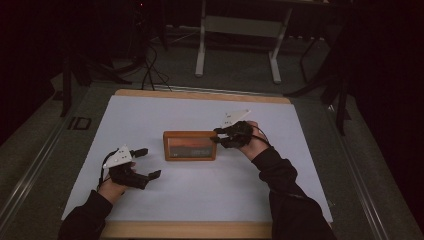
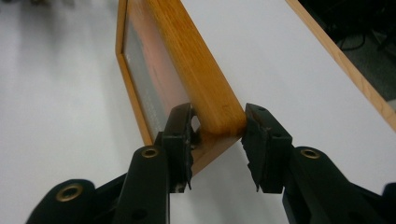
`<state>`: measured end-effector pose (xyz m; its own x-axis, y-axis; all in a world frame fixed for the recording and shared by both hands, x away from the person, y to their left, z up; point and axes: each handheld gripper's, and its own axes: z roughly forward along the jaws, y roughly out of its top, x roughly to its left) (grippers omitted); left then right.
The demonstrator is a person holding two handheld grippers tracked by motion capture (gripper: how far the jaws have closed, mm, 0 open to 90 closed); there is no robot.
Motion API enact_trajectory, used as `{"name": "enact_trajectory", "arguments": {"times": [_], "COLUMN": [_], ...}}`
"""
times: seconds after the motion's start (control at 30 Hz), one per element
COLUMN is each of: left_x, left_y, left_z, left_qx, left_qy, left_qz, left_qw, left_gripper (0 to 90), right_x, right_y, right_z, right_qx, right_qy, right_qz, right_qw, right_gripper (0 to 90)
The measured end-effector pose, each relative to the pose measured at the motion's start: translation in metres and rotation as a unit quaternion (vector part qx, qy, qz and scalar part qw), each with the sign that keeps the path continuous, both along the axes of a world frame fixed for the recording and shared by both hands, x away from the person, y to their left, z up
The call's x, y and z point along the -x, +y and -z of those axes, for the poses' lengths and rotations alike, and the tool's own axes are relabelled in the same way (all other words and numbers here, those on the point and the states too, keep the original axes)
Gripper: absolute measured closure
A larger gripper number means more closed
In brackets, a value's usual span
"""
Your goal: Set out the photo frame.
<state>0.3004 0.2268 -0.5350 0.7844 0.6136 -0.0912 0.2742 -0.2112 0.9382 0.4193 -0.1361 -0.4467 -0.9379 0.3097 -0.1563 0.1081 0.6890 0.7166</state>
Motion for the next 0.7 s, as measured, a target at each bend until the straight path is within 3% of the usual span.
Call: {"name": "enact_trajectory", "arguments": {"times": [0.2,0.43,0.7], "left_x": [0.0,0.0,0.0], "left_y": [0.0,0.0,-0.002], "left_z": [0.0,0.001,0.002], "left_qx": [-0.001,0.0,-0.001], "left_qy": [0.0,0.0,0.0], "left_qz": [0.001,0.003,0.005], "left_qw": [1.0,1.0,1.0], "left_gripper": [2.1,2.1,2.1], "right_x": [-0.008,-0.013,-0.013], "right_y": [0.001,0.004,0.005], "right_z": [0.004,0.007,0.007], "right_qx": [-0.015,-0.016,-0.02], "right_qy": [0.011,0.018,0.021], "right_qz": [0.013,0.042,0.055], "right_qw": [0.9997,0.9988,0.9981], "right_gripper": [62.2,61.0,57.4]}}
